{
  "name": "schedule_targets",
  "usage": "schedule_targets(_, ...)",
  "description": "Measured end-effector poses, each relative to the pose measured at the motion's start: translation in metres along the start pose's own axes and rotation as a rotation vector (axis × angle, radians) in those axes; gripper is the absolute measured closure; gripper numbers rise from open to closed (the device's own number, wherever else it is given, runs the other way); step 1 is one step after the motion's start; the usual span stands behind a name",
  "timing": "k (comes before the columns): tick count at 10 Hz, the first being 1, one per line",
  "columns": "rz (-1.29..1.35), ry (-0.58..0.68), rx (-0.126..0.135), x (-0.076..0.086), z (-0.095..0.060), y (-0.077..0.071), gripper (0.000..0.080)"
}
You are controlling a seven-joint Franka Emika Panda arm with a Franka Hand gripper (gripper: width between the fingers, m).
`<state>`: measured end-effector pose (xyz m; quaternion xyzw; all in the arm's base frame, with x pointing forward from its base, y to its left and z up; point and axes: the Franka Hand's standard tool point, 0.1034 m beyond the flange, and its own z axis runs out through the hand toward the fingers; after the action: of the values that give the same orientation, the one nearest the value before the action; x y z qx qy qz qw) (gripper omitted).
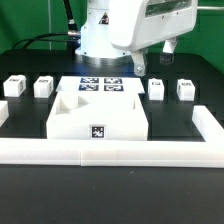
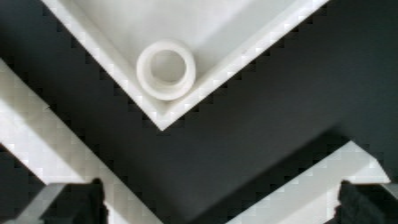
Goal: Assemble square table
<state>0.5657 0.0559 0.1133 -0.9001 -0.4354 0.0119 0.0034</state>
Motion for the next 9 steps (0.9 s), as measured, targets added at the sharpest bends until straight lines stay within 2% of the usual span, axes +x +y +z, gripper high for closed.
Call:
schedule_targets(7, -0.005, 0.0, 0.0, 0.0, 0.0, 0.0, 0.015)
schedule_targets(8, -0.043, -0.001, 0.001, -0.003, 0.001, 0.0, 0.015)
schedule_targets(9, -0.077, -0.008, 0.004, -0.016, 0.005, -0.004, 0.015)
